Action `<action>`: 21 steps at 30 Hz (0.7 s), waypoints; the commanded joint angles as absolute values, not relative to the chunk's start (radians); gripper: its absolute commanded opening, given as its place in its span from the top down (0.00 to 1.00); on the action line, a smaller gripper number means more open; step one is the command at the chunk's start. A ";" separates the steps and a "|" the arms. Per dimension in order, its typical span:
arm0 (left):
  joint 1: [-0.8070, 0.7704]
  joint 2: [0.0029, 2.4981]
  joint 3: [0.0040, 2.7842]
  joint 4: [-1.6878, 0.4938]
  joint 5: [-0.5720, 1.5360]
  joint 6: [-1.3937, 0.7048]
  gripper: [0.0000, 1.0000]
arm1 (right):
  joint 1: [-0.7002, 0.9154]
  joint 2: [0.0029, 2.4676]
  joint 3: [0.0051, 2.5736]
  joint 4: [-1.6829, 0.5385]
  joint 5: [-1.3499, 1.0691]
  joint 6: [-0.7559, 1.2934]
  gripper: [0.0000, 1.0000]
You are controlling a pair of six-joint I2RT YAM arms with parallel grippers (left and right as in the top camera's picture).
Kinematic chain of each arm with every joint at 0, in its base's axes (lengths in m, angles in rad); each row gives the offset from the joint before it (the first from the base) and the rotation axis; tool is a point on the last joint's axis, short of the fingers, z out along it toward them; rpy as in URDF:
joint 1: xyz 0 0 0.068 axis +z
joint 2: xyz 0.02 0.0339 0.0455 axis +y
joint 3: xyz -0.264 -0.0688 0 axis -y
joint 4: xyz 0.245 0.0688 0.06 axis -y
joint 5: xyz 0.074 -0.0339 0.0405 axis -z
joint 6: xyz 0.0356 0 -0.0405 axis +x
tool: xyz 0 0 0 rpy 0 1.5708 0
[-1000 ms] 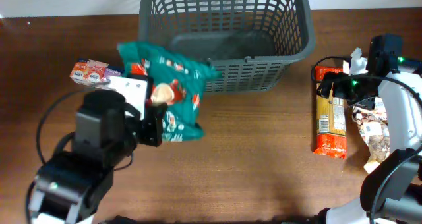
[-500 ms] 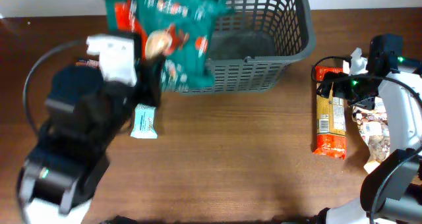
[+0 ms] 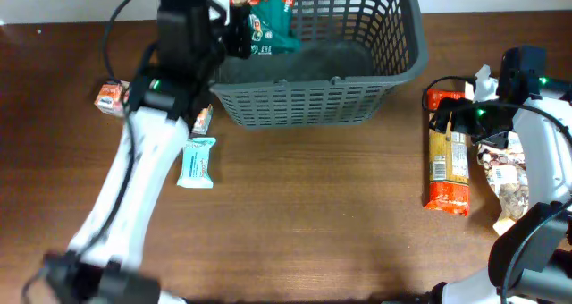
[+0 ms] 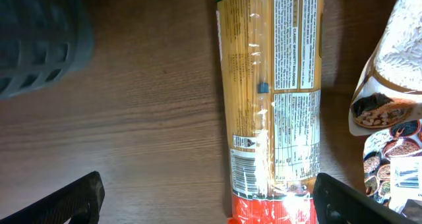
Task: Pack container
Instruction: 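Lift the coffee bag with left gripper and release it into basket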
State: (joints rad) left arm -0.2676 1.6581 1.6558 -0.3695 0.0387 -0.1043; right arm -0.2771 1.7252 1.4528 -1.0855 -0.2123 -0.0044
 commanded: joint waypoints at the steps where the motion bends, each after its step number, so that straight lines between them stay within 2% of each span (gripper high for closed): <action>1: -0.250 1.727 1.765 -0.330 0.104 -0.093 0.98 | -0.282 1.728 1.472 -1.085 -0.225 -0.006 0.01; 15: -0.253 1.827 1.774 -0.423 0.143 -0.127 0.98 | -0.282 1.728 1.472 -1.085 -0.225 -0.006 0.01; 17: -0.255 1.827 1.774 -0.443 0.146 -0.142 0.86 | -0.282 1.728 1.472 -1.085 -0.225 -0.006 0.01; 19: -0.255 1.824 1.774 -0.446 0.175 -0.141 0.66 | -0.282 1.728 1.472 -1.085 -0.225 -0.006 0.01; 20: -0.255 1.821 1.776 -0.446 0.189 -0.141 0.51 | -0.282 1.728 1.472 -1.085 -0.225 -0.006 0.01; 21: -0.255 1.816 1.781 -0.447 0.198 -0.141 0.44 | -0.282 1.728 1.472 -1.085 -0.225 -0.006 0.01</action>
State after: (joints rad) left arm -0.2523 1.8664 1.7164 -0.4648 0.1394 -0.1291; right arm -0.2771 1.7252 1.4528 -1.0859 -0.2123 -0.0040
